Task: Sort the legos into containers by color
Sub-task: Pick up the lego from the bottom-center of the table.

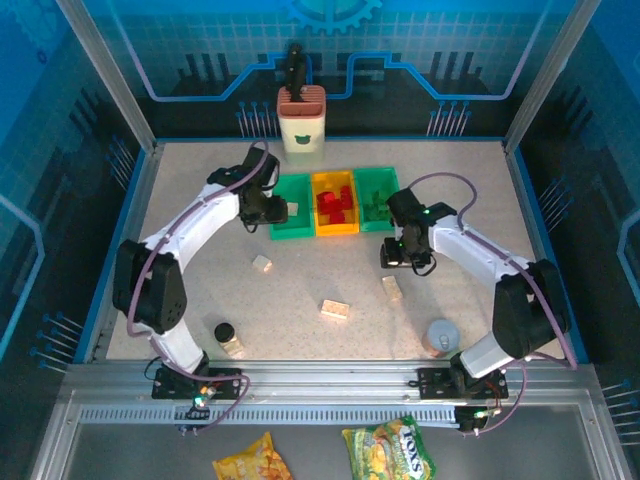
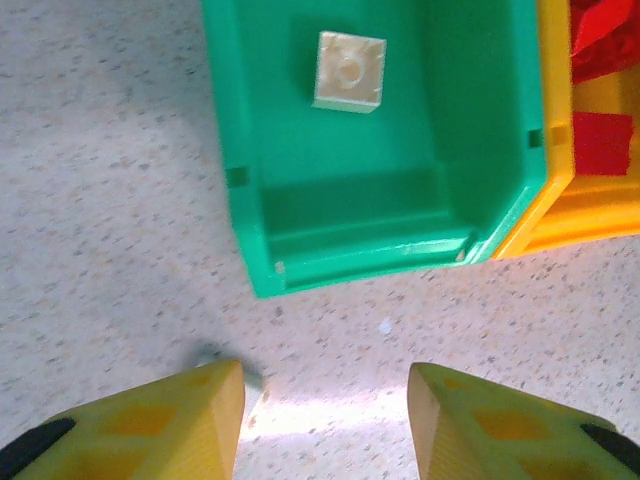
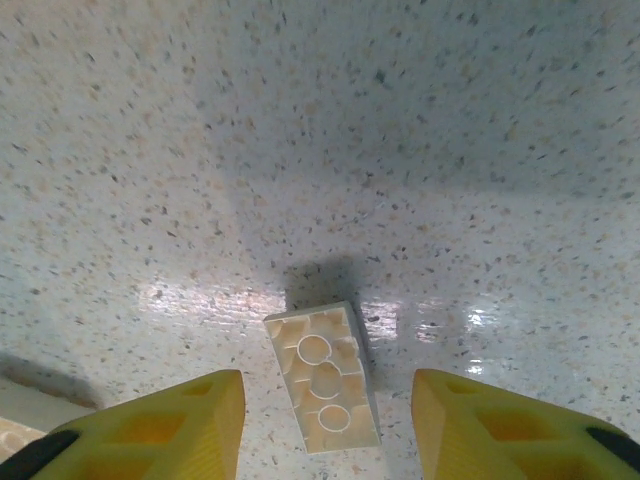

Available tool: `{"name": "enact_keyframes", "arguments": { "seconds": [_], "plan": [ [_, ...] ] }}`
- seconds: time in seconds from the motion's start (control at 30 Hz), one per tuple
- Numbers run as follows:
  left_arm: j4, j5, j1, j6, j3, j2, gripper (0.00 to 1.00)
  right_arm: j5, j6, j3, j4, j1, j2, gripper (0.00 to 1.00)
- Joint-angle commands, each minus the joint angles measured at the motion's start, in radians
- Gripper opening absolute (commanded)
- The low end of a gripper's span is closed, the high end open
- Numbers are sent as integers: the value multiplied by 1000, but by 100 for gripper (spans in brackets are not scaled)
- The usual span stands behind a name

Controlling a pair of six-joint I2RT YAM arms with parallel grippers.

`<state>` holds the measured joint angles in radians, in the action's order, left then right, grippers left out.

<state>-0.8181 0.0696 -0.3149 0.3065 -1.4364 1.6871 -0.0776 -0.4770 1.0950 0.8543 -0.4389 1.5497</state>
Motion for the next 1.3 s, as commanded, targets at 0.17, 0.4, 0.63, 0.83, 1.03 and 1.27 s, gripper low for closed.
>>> {"name": "enact_keyframes", "arguments": {
  "seconds": [0.17, 0.4, 0.63, 0.83, 1.03, 1.27],
  "plan": [
    [-69, -21, 111, -89, 91, -170, 49, -45, 33, -12, -1, -66, 84, 53],
    [-22, -10, 143, -159, 168, -250, 50, -39, 47, -12, -16, -73, 133, 53],
    [105, -29, 143, -178, 283, -318, 50, -39, 64, 3, -18, -85, 186, 50],
    [121, -19, 143, -200, 297, -328, 50, -52, 62, 6, -14, -87, 210, 47],
    [141, -34, 145, -200, 312, -337, 50, -58, 54, 11, -8, -88, 211, 42],
    [152, -44, 145, -196, 320, -341, 49, -65, 51, 31, 13, -93, 200, 38]
  ]
}}
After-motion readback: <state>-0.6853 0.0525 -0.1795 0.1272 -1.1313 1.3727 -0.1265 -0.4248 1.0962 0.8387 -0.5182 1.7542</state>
